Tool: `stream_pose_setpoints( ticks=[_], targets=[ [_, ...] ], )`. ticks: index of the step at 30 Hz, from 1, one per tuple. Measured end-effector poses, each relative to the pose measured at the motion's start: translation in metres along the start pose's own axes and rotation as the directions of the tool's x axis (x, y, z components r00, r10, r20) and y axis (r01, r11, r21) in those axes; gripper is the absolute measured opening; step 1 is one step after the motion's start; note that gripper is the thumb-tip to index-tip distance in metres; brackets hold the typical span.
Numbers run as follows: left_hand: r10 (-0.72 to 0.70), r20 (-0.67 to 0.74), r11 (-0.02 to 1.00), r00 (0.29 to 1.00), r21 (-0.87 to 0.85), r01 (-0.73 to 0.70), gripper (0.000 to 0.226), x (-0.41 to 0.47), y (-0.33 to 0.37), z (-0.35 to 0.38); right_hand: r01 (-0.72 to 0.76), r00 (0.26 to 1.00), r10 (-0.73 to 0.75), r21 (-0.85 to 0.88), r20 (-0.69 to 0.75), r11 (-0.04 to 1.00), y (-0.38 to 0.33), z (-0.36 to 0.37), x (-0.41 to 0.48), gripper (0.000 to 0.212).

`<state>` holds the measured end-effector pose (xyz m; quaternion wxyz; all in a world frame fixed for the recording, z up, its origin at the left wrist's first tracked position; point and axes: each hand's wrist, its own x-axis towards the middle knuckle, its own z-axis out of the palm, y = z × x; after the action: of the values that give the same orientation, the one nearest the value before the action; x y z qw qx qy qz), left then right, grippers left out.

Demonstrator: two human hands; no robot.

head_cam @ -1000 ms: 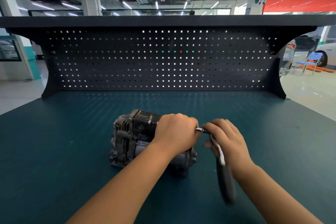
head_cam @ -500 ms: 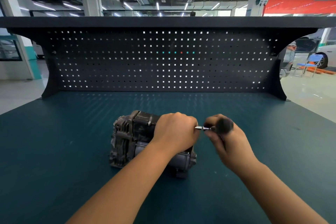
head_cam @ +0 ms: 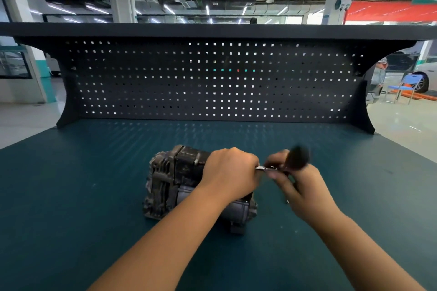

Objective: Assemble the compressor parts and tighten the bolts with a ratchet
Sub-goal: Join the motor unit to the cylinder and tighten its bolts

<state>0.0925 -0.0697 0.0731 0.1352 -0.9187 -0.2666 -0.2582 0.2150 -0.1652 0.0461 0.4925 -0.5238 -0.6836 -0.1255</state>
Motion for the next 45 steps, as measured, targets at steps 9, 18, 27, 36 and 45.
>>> stream_pose_setpoints(
  ticks=[9,18,27,36,45],
  targets=[
    [0.009,0.052,1.0,0.999,0.029,-0.01,0.021,0.0,0.002,-0.004,-0.774,0.606,0.747,0.416,0.272,0.477,-0.015,-0.002,0.02,0.048],
    [-0.01,0.061,1.0,0.998,-0.019,0.011,0.024,0.004,-0.002,-0.008,0.274,0.962,-0.255,-0.336,0.102,0.901,0.007,-0.004,-0.005,0.015],
    [0.042,0.051,0.998,0.998,0.034,-0.044,0.024,-0.001,0.0,-0.006,-0.827,0.531,0.749,0.432,0.395,0.359,-0.015,-0.009,0.025,0.048],
    [0.047,0.044,0.999,0.998,-0.012,-0.047,0.022,0.001,-0.003,-0.005,0.299,0.954,-0.275,-0.369,0.116,0.88,0.003,-0.007,-0.005,0.02],
    [0.046,0.084,0.998,0.995,0.036,-0.049,0.025,-0.001,-0.001,-0.007,-0.786,0.606,0.765,0.314,0.219,0.533,-0.014,0.0,0.018,0.059]
  ],
)
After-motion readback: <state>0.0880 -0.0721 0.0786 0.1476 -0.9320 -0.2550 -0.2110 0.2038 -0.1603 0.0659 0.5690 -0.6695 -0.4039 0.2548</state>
